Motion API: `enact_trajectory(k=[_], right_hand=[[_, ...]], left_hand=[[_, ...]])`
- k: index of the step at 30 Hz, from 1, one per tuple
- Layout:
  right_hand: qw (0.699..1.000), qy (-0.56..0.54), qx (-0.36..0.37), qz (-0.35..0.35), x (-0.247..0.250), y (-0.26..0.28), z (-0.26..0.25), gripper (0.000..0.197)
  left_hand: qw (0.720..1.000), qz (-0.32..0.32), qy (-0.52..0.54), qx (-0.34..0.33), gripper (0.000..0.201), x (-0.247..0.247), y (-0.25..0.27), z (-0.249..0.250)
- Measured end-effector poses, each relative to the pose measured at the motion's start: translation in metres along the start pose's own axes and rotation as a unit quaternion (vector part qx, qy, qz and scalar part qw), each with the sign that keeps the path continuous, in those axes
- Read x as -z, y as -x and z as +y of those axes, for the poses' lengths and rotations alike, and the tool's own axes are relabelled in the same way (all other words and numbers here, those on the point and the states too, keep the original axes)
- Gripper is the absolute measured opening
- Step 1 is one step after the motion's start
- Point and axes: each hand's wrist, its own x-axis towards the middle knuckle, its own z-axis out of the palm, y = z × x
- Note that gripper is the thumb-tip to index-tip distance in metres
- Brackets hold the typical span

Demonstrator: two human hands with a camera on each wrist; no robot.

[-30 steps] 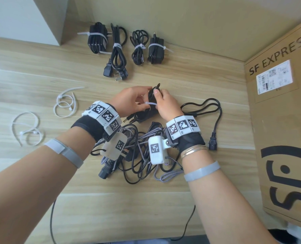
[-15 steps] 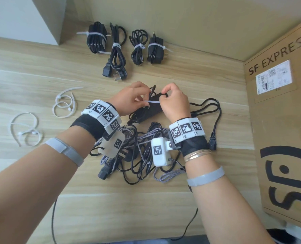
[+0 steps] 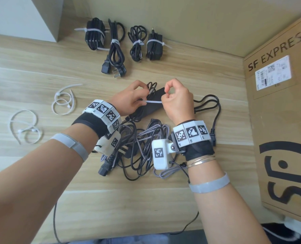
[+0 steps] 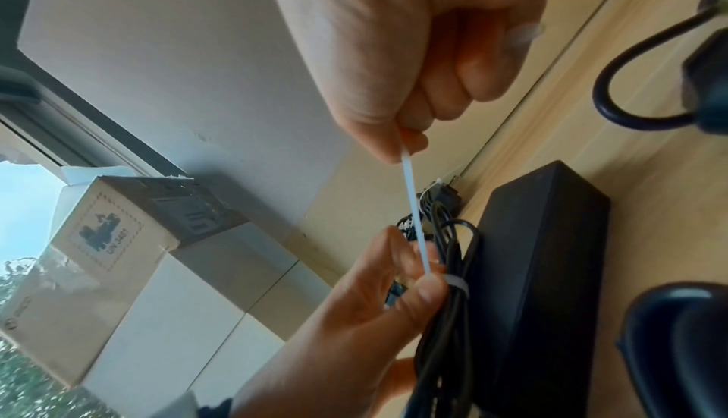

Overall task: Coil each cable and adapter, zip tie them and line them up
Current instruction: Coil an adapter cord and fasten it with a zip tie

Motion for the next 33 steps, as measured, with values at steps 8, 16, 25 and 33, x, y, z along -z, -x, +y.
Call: enact_trajectory(k=[8,16,25,33], right_hand=[[0.993,0.010,0.013,-0.121,0.014,-0.001,0.016,0.018],[0.995,0.021,0.075,-0.069,0.010,0.002,0.012,0.016],[0.991,0.080,0.025,-0.107,0.010,0.009,-0.009,0.034],[0.974,0.060,-0.085,-0.203,0.000,0.001,-0.019,0.055]], left_hand=[[0.998,0.053,0.020,0.026,0.005,0.006,0.001,0.008],[0.987,0.091,0.124,0.039,0.009,0.007,0.008,0.015],[0.974,0.115,0.193,0.036,0.008,0.009,0.013,0.020],[0.975,0.086,0.201,0.032,0.013,0.010,0.015,0.027]])
